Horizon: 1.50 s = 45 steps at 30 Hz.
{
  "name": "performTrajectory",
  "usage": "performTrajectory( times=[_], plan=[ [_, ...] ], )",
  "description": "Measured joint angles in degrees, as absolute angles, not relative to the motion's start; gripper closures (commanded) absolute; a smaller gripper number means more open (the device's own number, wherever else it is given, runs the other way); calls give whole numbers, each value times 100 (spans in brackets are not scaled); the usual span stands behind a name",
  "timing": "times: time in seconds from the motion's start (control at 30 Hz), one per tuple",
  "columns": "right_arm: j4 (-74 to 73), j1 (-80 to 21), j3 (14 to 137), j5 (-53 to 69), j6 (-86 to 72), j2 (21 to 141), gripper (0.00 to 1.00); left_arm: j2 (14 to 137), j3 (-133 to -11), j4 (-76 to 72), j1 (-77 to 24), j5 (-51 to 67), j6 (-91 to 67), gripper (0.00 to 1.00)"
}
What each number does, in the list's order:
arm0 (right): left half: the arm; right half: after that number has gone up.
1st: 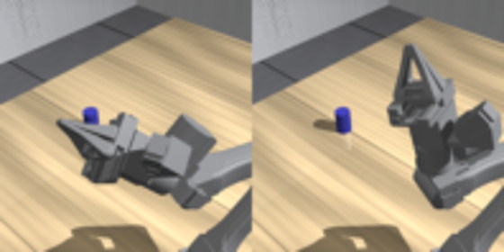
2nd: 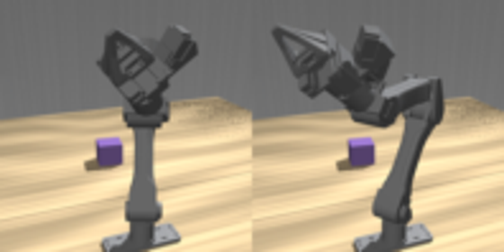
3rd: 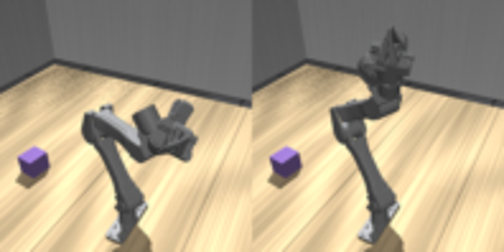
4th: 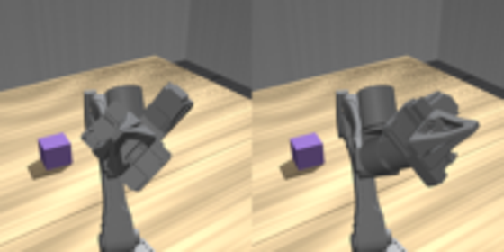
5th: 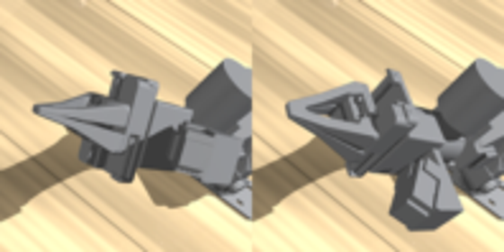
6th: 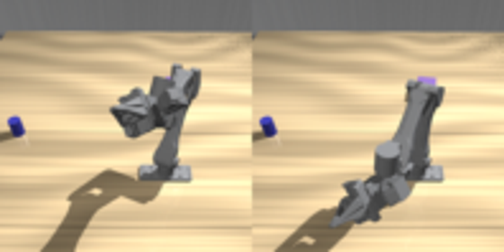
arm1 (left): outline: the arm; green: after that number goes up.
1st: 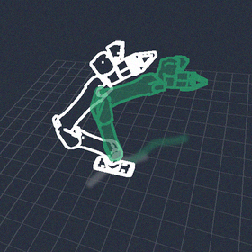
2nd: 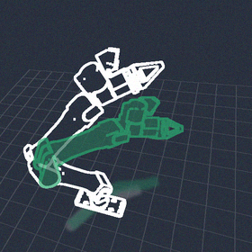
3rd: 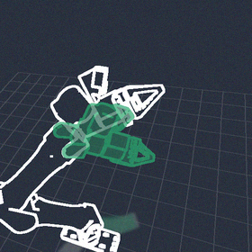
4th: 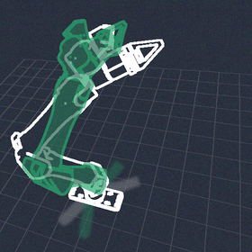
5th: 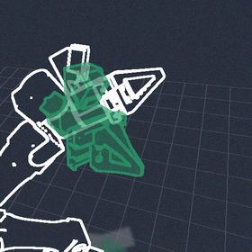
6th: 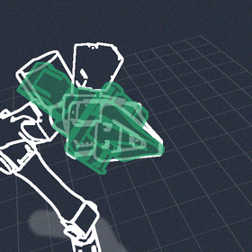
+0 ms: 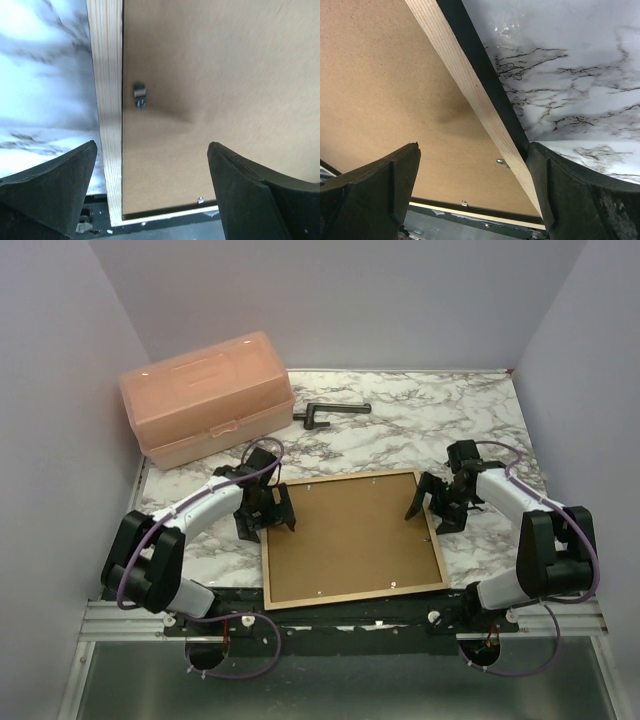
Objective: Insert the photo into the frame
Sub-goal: Install the photo frame at the center of the board, then move the photo frame to the center of the board.
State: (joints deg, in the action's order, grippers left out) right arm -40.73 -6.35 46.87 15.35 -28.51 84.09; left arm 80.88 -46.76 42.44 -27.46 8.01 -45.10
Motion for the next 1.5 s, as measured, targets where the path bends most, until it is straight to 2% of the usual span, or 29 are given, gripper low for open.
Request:
performTrajectory(
  times=[0.3, 0.53, 0.63, 0.87, 0.9, 1.13, 1.17, 1.2, 1.23, 1.27, 1.3, 1.33, 1.37, 1.5],
  plan=[
    [-4053, -639, 4687, 1601, -2864, 8440, 4, 9048, -5693, 4425, -2438, 123, -4270, 22],
    [-4036, -639, 4687, 1601, -2862, 8479, 4, 9411, -5804, 4525, -2366, -169, -4117, 43],
    [-4034, -639, 4687, 1603, -2862, 8488, 4, 9408, -5787, 4486, -2357, -169, -4084, 56],
    [-4005, -642, 4685, 1623, -2860, 8552, 4, 9365, -5730, 4550, -2268, -178, -3918, 98],
    [-4003, -642, 4687, 1621, -2858, 8552, 4, 9358, -5723, 4547, -2259, -176, -3883, 100],
    [-4001, -642, 4685, 1623, -2858, 8552, 4, 9336, -5719, 4532, -2261, -174, -3776, 100],
    [-4001, -642, 4685, 1623, -2860, 8552, 4, 9334, -5717, 4530, -2263, -174, -3769, 97],
    [-4001, -642, 4685, 1623, -2860, 8552, 4, 9325, -5712, 4528, -2263, -174, -3765, 85],
    [-4001, -642, 4685, 1623, -2858, 8552, 4, 9319, -5706, 4521, -2263, -174, -3763, 60],
    [-4001, -642, 4685, 1623, -2858, 8552, 4, 9299, -5695, 4506, -2263, -174, -3758, 41],
    [-4001, -642, 4685, 1623, -2860, 8552, 3, 9290, -5686, 4504, -2263, -174, -3721, 27],
    [-4001, -642, 4685, 1625, -2860, 8552, 3, 9286, -5684, 4512, -2263, -176, -3785, 19],
    [-4001, -642, 4685, 1627, -2860, 8552, 3, 9266, -5682, 4517, -2261, -174, -3815, 15],
    [-4005, -642, 4685, 1643, -2862, 8552, 2, 9091, -5671, 4541, -2263, -165, -3889, 11]
  ],
)
